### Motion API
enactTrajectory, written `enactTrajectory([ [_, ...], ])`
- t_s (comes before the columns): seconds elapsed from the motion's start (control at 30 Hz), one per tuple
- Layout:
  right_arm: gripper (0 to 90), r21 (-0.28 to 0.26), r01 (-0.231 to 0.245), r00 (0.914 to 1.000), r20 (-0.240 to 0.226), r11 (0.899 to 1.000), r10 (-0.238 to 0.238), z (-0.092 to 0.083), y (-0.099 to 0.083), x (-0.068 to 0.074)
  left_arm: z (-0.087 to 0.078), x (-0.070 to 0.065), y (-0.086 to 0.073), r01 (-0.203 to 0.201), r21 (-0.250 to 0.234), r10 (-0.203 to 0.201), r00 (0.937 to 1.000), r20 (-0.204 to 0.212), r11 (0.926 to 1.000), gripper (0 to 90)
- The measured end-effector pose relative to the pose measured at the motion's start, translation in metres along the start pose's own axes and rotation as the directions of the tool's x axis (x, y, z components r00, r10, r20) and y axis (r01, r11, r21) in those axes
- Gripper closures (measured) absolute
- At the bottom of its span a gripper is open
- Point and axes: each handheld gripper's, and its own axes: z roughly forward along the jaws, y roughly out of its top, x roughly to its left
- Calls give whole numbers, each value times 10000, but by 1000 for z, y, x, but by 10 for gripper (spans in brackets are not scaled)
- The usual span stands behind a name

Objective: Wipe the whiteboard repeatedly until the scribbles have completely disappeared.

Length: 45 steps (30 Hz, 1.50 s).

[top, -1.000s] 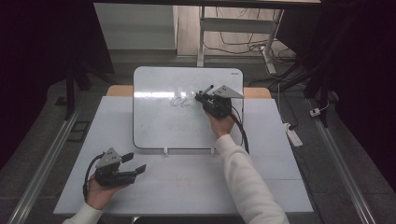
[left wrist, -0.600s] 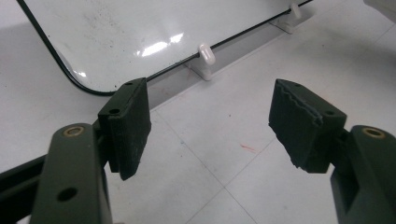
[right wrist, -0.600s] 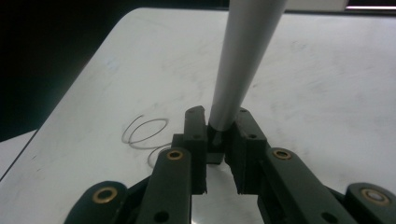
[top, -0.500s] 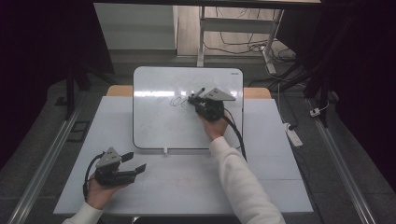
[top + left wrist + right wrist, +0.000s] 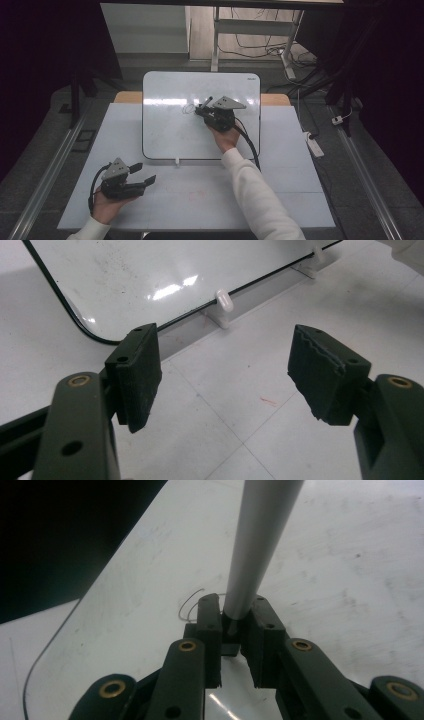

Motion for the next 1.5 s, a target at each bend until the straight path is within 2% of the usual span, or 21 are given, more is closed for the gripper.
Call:
enactTrajectory([
  [0.1, 785, -576, -589, 9960, 639, 9966, 626, -6, 6, -17, -1, 0, 0, 14, -32, -14, 10000, 5, 10000, 303],
  [0.17, 785, -718, -935, 9933, 617, 9930, 980, -7, 7, -20, 0, 0, 0, 11, -12, -10, 10000, 19, 10000, 303],
  [0.23, 785, -395, -654, 9975, 241, 9971, 664, -2, 2, -9, 1, 1, 0, 14, 21, -14, 10000, 23, 10000, 303],
  [0.3, 785, 116, -23, 9997, -249, 9999, 25, 4, -3, 6, 2, 2, 0, 25, 51, -25, 10000, 26, 10000, 303],
  [0.33, 785, 165, 244, 9995, -188, 9996, -241, 5, -4, 10, 1, 1, 0, 24, 45, -24, 10000, 25, 10000, 303],
  [0.4, 785, -33, -23, 10000, -44, 10000, 23, 3, 0, 2, 0, 0, 0, 3, 22, -3, 10000, 23, 10000, 303],
  [0.47, 785, -408, -397, 9976, 555, 9984, 419, -3, 5, -10, -1, 0, 0, 6, -30, -6, 10000, 19, 10000, 303],
  [0.53, 785, -605, -854, 9945, 551, 9945, 888, -4, 6, -14, 0, 0, 0, 18, -17, -18, 10000, 28, 10000, 303],
  [0.63, 784, -16, -267, 9995, -166, 9996, 267, 4, -2, 5, 2, 2, 0, 19, 45, -19, 10000, 29, 10000, 302],
  [0.7, 785, 208, 306, 9992, -249, 9993, -301, 8, -4, 15, 2, 1, 0, 11, 54, -11, 10000, 27, 10000, 303],
  [0.77, 785, -94, -58, 9999, -84, 9999, 57, 7, 0, 6, 1, 0, 0, -15, 33, 15, 10000, 10, 10000, 303],
  [0.83, 785, -526, -448, 9974, 546, 9976, 476, 1, 6, -8, 0, -1, 0, -28, -9, 28, 10000, 12, 10000, 303],
  [0.9, 785, -690, -816, 9947, 573, 9943, 856, 0, 5, -11, 0, 0, 0, -5, -18, 5, 10000, 18, 10000, 303],
  [1.0, 785, -48, -124, 9997, -203, 9999, 123, 11, -3, 13, 1, 2, 0, 39, 15, -39, 10000, 12, 10000, 303],
  [1.07, 785, 106, 376, 9987, -336, 9992, -372, 15, -6, 24, 0, 1, 0, 30, 2, -30, 10000, -7, 10000, 303],
  [1.23, 784, -543, -590, 9976, 327, 9968, 609, 8, 4, -1, -2, 0, 0, 7, -74, -7, 10000, -3, 10000, 303],
  [1.27, 785, -566, -602, 9973, 384, 9966, 624, 9, 4, 1, -1, 1, 1, 23, -79, -23, 10000, -10, 10000, 303],
  [1.33, 784, -269, -343, 9994, -51, 9991, 341, 15, 0, 14, 0, 2, 1, 41, -48, -41, 10000, -4, 10000, 303],
  [1.4, 785, 78, 292, 9984, -478, 9995, -288, 23, -6, 30, 0, 2, 0, 41, -30, -41, 10000, -20, 10000, 303],
  [1.43, 785, 99, 444, 9981, -440, 9990, -439, 25, -5, 32, -1, 2, 0, 56, -45, -56, 10000, -23, 10000, 303],
  [1.5, 785, -146, 115, 9994, -333, 9998, -120, 24, -1, 22, -2, 1, 0, 26, -57, -26, 10000, -40, 10000, 303],
])
